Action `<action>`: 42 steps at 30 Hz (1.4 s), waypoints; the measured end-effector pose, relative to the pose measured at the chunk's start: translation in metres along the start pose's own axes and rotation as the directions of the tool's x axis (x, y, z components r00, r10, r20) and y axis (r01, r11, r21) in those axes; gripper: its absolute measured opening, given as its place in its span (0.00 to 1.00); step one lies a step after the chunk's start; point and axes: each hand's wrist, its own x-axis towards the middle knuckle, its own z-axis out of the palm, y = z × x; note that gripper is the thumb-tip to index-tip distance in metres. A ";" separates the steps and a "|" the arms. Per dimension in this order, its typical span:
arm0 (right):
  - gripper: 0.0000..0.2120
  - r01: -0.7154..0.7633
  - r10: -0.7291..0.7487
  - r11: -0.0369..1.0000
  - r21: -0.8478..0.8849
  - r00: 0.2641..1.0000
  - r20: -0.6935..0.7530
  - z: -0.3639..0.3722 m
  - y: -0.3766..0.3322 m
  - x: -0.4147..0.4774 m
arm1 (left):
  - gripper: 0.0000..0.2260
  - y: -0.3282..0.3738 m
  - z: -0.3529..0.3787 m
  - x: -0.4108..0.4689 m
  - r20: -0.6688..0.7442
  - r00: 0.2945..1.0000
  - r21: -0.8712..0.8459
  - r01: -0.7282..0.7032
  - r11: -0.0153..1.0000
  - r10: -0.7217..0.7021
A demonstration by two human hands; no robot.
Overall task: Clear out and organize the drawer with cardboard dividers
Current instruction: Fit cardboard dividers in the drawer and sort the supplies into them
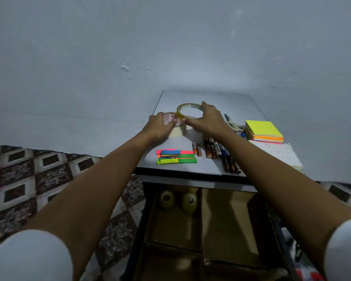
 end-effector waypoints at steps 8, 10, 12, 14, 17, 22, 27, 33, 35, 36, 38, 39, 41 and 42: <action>0.34 -0.001 0.001 1.000 -0.030 1.000 0.004 -0.014 0.015 -0.018 | 0.41 0.005 0.008 0.010 0.014 0.998 0.050 0.053 0.997 -0.054; 0.34 -0.008 0.008 1.000 -0.022 1.000 0.001 -0.016 0.014 -0.021 | 0.40 0.005 0.006 0.009 0.005 0.999 0.056 0.052 0.997 -0.052; 0.31 -0.004 0.004 1.000 -0.008 1.000 -0.006 -0.018 0.011 -0.025 | 0.39 0.004 -0.001 0.005 -0.009 1.000 0.072 0.031 0.997 -0.030; 0.30 0.003 -0.002 1.000 0.017 1.000 -0.015 -0.021 0.007 -0.030 | 0.38 0.005 -0.011 0.000 -0.018 1.000 0.068 0.000 0.998 0.002; 0.35 0.037 -0.035 0.998 0.047 0.998 -0.045 -0.032 -0.004 -0.044 | 0.40 0.008 -0.029 -0.016 -0.040 0.999 0.005 -0.032 0.999 0.032; 0.34 0.061 -0.056 0.995 0.082 0.997 -0.059 -0.054 -0.024 -0.081 | 0.39 0.013 -0.053 -0.052 -0.058 0.993 -0.033 -0.102 0.994 0.100; 0.34 0.071 -0.063 0.987 0.144 0.996 -0.059 -0.068 -0.033 -0.125 | 0.40 0.021 -0.060 -0.110 -0.013 0.994 -0.086 -0.114 0.990 0.113; 0.38 0.051 -0.047 0.981 0.186 0.999 -0.022 -0.069 -0.021 -0.180 | 0.44 0.016 -0.044 -0.177 0.065 0.993 -0.134 -0.085 0.987 0.094; 0.41 0.031 -0.031 0.984 0.173 1.000 -0.006 -0.066 -0.013 -0.197 | 0.42 0.013 -0.036 -0.194 0.118 0.989 -0.149 -0.073 0.986 0.091; 0.42 0.018 -0.019 0.987 0.157 1.000 0.005 -0.064 -0.009 -0.205 | 0.42 0.011 -0.031 -0.200 0.138 0.986 -0.149 -0.067 0.987 0.088; 0.45 -0.016 0.010 0.990 0.140 0.999 0.041 -0.058 -0.001 -0.221 | 0.45 0.006 -0.019 -0.208 0.197 0.977 -0.123 -0.052 0.991 0.075; 0.47 -0.031 0.023 0.989 0.144 0.998 0.056 -0.055 0.003 -0.228 | 0.46 0.002 -0.012 -0.210 0.235 0.970 -0.100 -0.036 0.994 0.059; 0.48 -0.064 0.053 0.987 0.151 0.996 0.071 -0.048 0.011 -0.241 | 0.46 -0.007 0.004 -0.214 0.299 0.954 -0.074 -0.009 0.997 0.031; 0.48 -0.087 0.076 0.985 0.147 0.994 0.076 -0.045 0.015 -0.246 | 0.45 -0.011 0.014 -0.215 0.317 0.948 -0.064 0.003 0.998 0.017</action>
